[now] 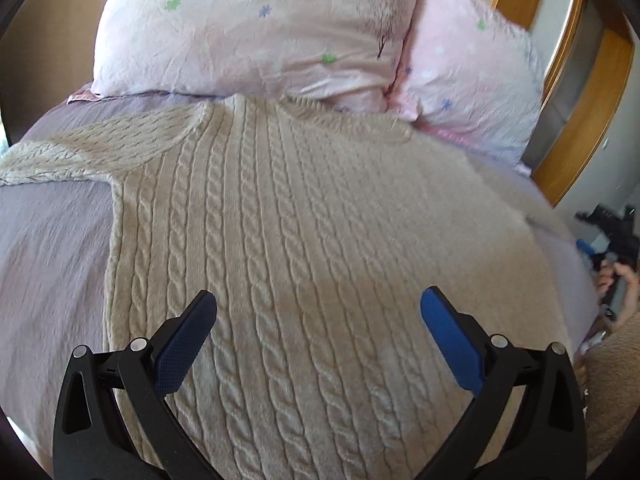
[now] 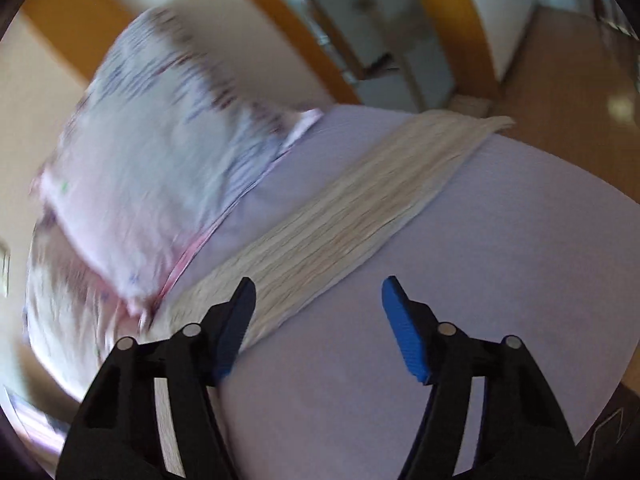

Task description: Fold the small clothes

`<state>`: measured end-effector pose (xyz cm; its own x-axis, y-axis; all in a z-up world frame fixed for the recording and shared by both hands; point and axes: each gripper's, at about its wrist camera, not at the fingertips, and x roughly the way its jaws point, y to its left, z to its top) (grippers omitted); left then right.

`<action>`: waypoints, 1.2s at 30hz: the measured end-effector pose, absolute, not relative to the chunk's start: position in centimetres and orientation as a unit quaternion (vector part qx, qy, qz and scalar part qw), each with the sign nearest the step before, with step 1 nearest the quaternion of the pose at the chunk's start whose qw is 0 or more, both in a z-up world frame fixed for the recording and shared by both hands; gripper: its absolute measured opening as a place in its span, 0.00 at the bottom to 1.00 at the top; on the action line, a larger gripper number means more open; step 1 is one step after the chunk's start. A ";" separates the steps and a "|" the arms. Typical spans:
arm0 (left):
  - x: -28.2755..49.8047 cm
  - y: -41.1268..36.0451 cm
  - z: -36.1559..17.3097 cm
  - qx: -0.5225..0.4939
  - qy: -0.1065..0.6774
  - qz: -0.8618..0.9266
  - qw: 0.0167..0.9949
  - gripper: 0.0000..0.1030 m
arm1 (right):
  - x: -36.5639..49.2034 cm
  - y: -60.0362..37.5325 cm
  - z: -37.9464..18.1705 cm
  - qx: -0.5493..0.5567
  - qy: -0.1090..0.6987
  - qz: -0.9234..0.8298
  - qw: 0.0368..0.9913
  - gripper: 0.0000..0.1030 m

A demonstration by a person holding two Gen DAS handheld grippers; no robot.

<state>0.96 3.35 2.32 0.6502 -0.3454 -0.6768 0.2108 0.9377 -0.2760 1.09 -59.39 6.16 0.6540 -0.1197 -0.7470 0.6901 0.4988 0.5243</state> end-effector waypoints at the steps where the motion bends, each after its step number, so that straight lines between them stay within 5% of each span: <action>1: 1.2 4.0 2.7 -0.100 0.374 -0.153 0.909 0.99 | 1.1 -61.3 5.6 0.442 0.326 -0.277 0.788 0.56; 6: 2.9 7.5 3.9 -0.124 0.343 -0.116 0.924 0.99 | 1.7 -67.0 3.6 0.483 0.308 -0.323 0.754 0.47; 8: 3.1 9.4 4.3 -0.137 0.331 -0.095 0.929 0.99 | 2.2 -67.6 3.2 0.483 0.309 -0.334 0.748 0.35; 10: 3.5 11.8 4.6 -0.146 0.325 -0.066 0.932 0.99 | 2.7 -68.2 2.6 0.474 0.318 -0.343 0.746 0.08; 16: 4.2 22.1 4.7 -0.232 0.312 0.065 0.919 0.99 | 6.3 -59.9 9.9 0.351 0.270 -0.267 0.856 0.07; 24: 5.0 30.3 4.5 -0.315 0.281 0.122 0.898 0.99 | 13.7 -29.6 15.1 0.198 0.301 0.104 0.927 0.07; 27: 6.1 31.9 4.0 -0.332 0.285 0.124 0.891 0.99 | 14.9 -19.0 11.4 0.157 0.393 0.238 0.874 0.12; 31: 8.5 34.6 2.2 -0.387 0.306 0.126 0.860 0.98 | 13.7 -17.0 9.7 0.177 0.417 0.274 0.848 0.40; 33: 9.1 35.9 1.1 -0.426 0.302 0.124 0.844 0.85 | 13.0 -19.3 10.7 0.174 0.389 0.242 0.871 0.61; 36: 10.1 37.9 -0.2 -0.460 0.294 0.131 0.828 0.70 | 13.1 -22.9 11.5 0.190 0.376 0.206 0.883 0.66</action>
